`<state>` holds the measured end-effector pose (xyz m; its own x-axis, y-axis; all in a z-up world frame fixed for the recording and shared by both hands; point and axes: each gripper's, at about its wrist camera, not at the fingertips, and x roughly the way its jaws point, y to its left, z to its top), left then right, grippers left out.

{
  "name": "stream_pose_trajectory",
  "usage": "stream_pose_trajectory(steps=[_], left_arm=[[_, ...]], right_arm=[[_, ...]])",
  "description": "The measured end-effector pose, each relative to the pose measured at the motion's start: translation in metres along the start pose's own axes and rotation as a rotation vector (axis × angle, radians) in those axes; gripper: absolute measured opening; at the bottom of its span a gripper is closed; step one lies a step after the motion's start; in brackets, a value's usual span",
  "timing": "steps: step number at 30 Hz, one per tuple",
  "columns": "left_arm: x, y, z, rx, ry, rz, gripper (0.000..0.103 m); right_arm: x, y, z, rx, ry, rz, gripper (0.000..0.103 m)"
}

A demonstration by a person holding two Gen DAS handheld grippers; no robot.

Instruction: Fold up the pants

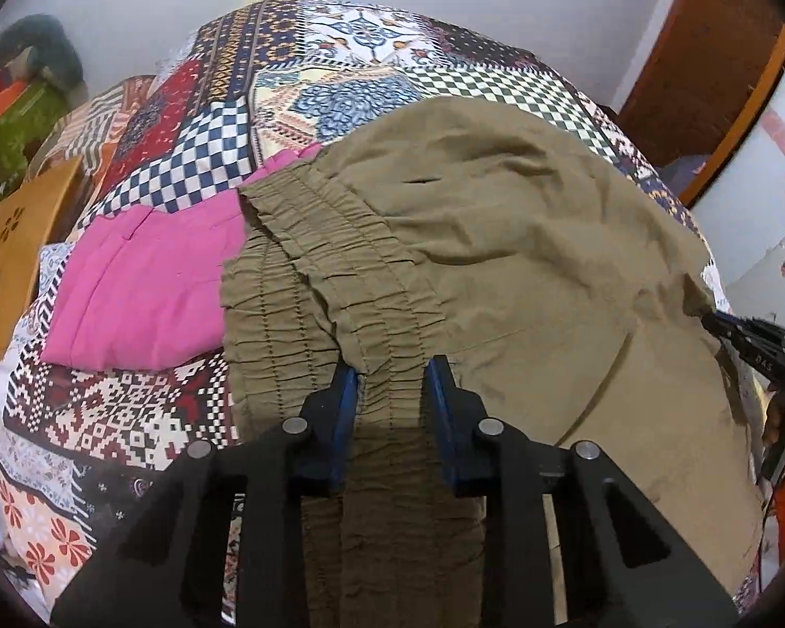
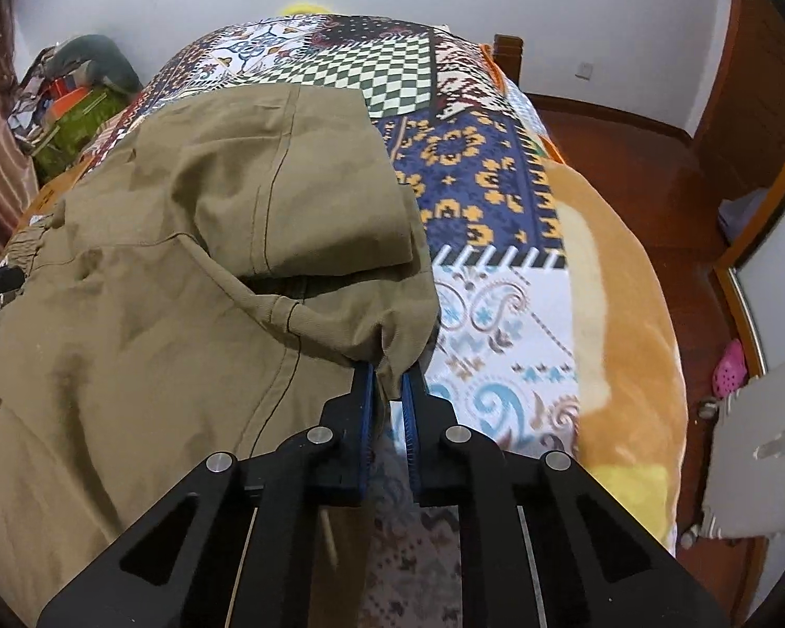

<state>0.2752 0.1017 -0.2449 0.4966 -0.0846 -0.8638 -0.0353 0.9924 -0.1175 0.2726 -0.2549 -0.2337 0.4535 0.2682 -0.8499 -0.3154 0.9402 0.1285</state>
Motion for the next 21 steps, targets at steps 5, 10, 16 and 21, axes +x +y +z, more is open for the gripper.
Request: stream_pose_trajectory(steps=[5,10,16,21], left_arm=[[-0.014,0.016,0.007,-0.064,-0.012,-0.042,0.028],[-0.010,0.020,0.021,-0.068,-0.008,-0.015,0.034],[0.012,0.015,0.032,-0.068,0.030,-0.030,0.044],[0.018,0.008,0.038,-0.036,0.022,-0.013,0.048]], right_arm=[[-0.016,-0.001,0.005,0.008,-0.019,0.008,0.018],[-0.030,-0.003,0.025,0.015,-0.085,0.023,0.035],[-0.016,0.004,0.053,-0.007,-0.122,0.020,0.047],[0.022,0.005,0.065,-0.016,-0.052,0.066,0.047]])
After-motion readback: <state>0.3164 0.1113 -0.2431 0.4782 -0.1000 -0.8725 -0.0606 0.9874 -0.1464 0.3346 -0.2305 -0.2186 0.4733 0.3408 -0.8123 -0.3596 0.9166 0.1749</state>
